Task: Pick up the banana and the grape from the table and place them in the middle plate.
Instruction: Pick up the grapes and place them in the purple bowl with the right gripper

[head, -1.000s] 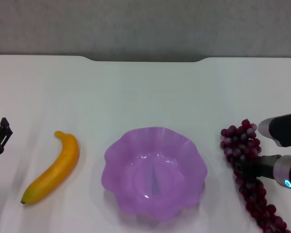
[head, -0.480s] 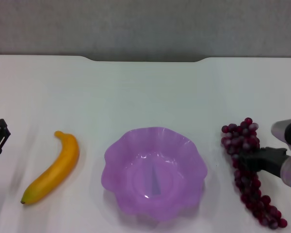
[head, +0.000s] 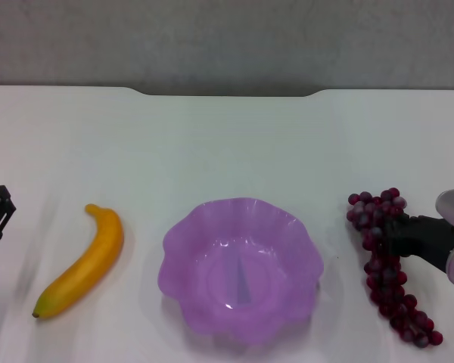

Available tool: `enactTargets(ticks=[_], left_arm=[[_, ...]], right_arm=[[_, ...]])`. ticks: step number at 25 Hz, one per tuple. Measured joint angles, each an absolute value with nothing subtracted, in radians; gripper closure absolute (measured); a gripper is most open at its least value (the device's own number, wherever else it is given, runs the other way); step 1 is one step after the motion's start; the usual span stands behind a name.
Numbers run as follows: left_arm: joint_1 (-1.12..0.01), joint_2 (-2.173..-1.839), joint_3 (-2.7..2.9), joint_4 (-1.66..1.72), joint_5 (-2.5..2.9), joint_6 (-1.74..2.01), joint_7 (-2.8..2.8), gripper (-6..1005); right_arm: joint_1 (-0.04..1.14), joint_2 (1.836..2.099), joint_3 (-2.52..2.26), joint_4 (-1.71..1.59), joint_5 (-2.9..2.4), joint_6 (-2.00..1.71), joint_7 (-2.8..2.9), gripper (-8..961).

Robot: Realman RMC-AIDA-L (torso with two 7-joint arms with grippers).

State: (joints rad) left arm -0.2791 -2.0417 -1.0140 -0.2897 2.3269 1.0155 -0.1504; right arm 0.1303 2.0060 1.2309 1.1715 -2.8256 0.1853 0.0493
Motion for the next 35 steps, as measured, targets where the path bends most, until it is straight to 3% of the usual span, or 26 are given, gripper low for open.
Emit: enactTargets(ticks=[15,35], left_arm=[[-0.281,-2.042,-1.009,-0.291,2.327,1.015,-0.150,107],[-0.280,-2.042,-1.010,-0.290,2.327,1.014,-0.150,107]], right_arm=[[0.129,2.006,1.229,1.170,-2.834,0.181,0.048,882],[0.023,2.006,1.236,1.383,-2.895,0.157,-0.038,907]])
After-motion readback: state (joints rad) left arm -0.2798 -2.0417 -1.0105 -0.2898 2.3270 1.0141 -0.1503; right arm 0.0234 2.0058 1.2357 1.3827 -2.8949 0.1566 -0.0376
